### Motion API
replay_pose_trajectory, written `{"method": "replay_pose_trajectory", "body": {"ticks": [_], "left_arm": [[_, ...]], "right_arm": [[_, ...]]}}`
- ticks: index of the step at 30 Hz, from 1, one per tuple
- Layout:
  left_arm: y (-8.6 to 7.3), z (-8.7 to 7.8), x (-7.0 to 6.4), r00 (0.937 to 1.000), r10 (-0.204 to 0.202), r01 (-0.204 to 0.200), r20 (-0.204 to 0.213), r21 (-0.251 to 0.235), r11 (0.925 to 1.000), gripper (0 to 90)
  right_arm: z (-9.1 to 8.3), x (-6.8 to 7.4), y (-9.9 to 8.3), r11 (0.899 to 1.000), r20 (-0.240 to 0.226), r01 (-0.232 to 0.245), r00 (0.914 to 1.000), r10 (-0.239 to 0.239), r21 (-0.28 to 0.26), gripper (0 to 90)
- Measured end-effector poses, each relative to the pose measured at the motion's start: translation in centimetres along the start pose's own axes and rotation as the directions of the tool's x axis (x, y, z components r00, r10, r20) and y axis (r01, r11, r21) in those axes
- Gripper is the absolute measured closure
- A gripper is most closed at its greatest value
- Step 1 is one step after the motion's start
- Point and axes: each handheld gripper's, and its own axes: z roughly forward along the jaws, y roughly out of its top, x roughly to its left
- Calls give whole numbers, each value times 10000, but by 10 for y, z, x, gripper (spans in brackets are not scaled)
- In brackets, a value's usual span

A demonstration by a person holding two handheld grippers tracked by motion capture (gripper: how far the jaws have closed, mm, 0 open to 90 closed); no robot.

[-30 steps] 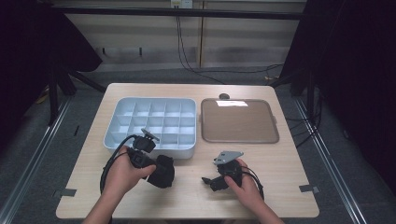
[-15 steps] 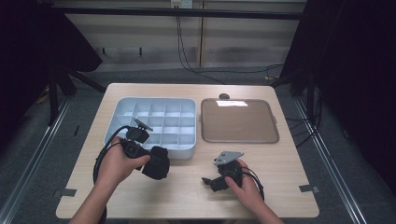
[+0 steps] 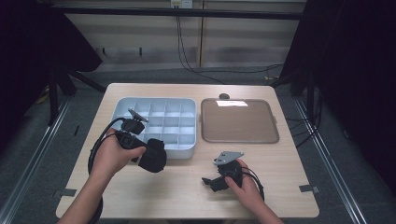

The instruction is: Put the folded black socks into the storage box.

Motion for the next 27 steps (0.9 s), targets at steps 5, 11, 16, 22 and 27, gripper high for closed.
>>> {"method": "replay_pose_trajectory", "body": {"ticks": [5,11,16,22,27], "left_arm": [[5,-5,3,9999,-55,55,-103,-11,10000,698],[8,-15,9,9998,-157,155,-151,-134,9998,697],[11,-23,16,9987,-301,288,-401,-326,9991,695],[16,-33,25,9964,-471,439,-701,-470,9979,694],[19,-38,34,9944,-679,632,-809,-597,9962,694]], "right_arm": [[0,0,0,10000,10,5,10000,-5,-4,132],[0,0,0,10000,-5,22,10000,-22,-7,132],[0,0,0,10000,6,29,10000,-29,-8,132],[0,0,0,10000,13,28,10000,-28,-9,132],[0,0,0,10000,10,28,10000,-28,-9,132]]}}
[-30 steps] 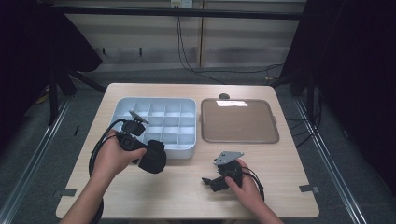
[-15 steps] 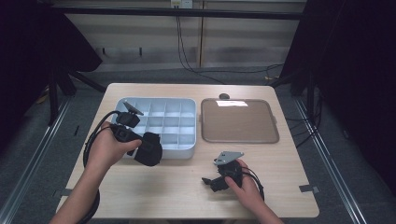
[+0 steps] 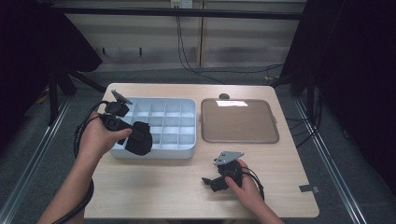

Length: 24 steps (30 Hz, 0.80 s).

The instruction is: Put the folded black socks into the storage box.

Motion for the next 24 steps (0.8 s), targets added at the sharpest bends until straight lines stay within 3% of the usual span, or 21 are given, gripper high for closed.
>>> {"method": "replay_pose_trajectory", "body": {"ticks": [17,21,24], "left_arm": [[2,0,45,9955,-728,726,-601,-58,9973,695],[2,3,54,9950,-886,879,-470,-164,9960,695],[2,6,60,9936,-920,915,-649,-93,9958,695]], "right_arm": [[0,0,0,10000,-2,5,10000,-5,-9,132],[0,0,0,10000,-3,0,10000,0,-5,132],[0,0,0,10000,-6,-5,10000,5,1,132]]}}
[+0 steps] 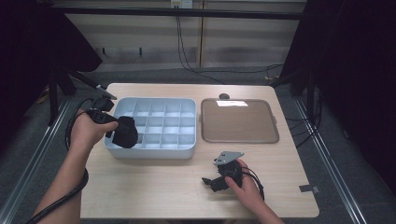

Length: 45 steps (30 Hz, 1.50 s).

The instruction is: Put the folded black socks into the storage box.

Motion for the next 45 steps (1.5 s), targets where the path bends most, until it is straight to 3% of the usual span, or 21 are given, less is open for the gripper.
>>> {"method": "replay_pose_trajectory", "body": {"ticks": [11,22,45], "left_arm": [[2,5,18,9985,-214,228,-502,274,9994,695],[-2,17,37,9961,-511,550,-717,538,9970,695],[-2,37,43,9865,-442,633,-1574,1179,9910,694]], "right_arm": [[0,0,0,10000,-12,0,10000,0,3,131],[0,0,0,10000,-15,-2,10000,2,0,131],[0,0,0,10000,-16,-4,10000,4,-1,131]]}}
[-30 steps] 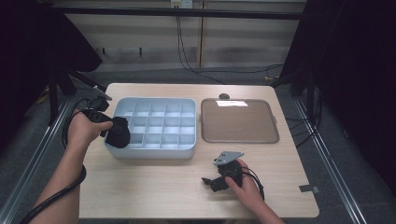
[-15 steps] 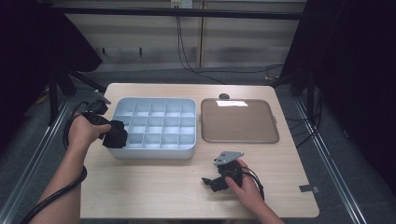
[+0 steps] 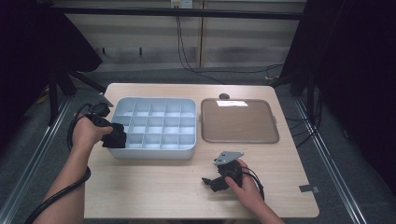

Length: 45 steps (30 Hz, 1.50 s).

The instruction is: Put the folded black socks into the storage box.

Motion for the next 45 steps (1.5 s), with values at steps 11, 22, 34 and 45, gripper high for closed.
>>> {"method": "replay_pose_trajectory", "body": {"ticks": [11,22,34,45], "left_arm": [[1,9,-2,9995,-6,14,-322,269,9996,695],[2,25,-5,9988,-115,137,-474,462,9988,689],[1,14,-3,9986,-350,352,-386,45,9994,623],[7,-8,-5,9976,-466,453,-517,-264,9986,610]], "right_arm": [[0,0,0,10000,3,0,10000,0,-1,131],[0,0,0,10000,-6,8,10000,-8,5,131],[0,0,0,10000,42,49,10000,-48,-25,130],[0,0,0,10000,-14,21,10000,-21,2,130]]}}
